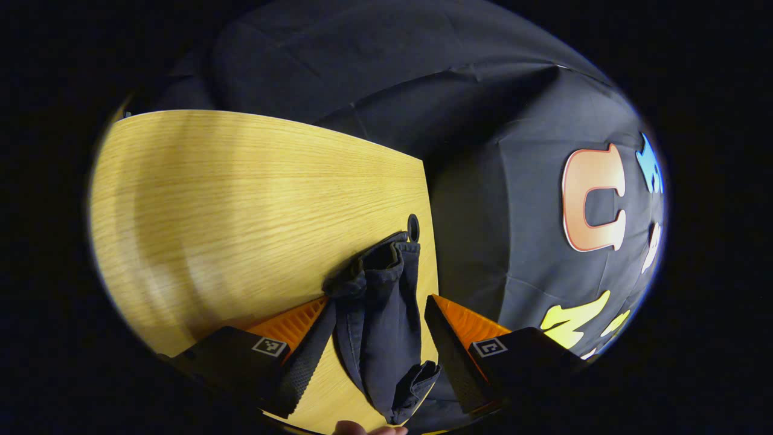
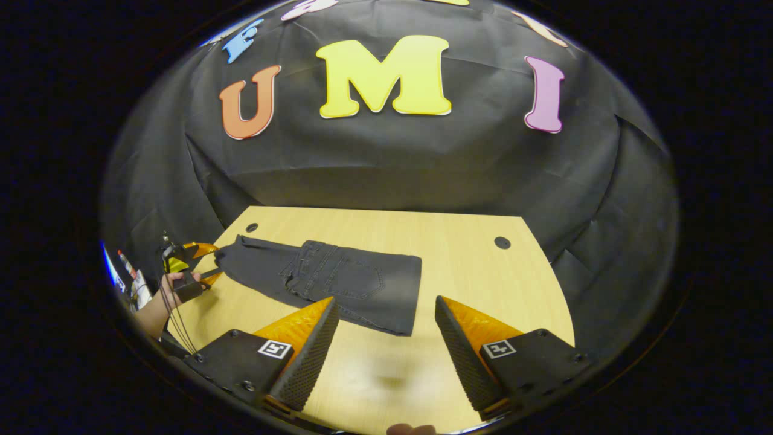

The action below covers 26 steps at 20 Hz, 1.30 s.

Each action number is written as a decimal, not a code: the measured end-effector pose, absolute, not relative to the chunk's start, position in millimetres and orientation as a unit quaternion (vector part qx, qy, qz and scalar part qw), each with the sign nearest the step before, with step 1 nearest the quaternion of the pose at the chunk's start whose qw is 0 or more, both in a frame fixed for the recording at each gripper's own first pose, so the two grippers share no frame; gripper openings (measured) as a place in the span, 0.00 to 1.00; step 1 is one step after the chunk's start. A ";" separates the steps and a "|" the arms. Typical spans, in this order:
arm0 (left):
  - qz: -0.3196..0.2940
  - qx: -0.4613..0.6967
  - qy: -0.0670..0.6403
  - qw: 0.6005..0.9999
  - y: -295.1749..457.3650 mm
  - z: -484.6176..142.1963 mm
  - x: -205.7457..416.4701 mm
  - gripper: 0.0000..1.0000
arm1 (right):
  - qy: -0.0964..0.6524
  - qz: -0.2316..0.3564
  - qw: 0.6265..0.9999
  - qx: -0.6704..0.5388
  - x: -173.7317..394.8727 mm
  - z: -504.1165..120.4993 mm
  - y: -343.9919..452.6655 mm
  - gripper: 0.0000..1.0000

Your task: Grasp the waist and the cuffs of the jeans and fold them to make the two legs overlap; first hold the waist and fold one-third of the jeans toward the cuffs, then hold the cuffs and fold the remaining one-third in the same direction to finish folding.

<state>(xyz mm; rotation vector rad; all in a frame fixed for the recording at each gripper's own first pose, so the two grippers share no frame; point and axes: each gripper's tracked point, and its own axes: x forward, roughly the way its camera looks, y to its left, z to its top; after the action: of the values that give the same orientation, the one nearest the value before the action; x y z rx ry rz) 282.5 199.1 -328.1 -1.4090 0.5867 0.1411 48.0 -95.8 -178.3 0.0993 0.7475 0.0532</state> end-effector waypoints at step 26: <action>-0.096 -0.377 0.196 0.900 -0.8 -113.9 266.4 0.11 | 0.258 -0.036 0.959 0.110 -55.8 -132.0 -159.3 0.98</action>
<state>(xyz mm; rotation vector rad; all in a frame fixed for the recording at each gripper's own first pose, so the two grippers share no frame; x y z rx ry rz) 266.4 -0.8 -113.9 -0.7808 0.4047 -0.1980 -55.8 -159.3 -132.0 0.2237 0.5237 -0.0730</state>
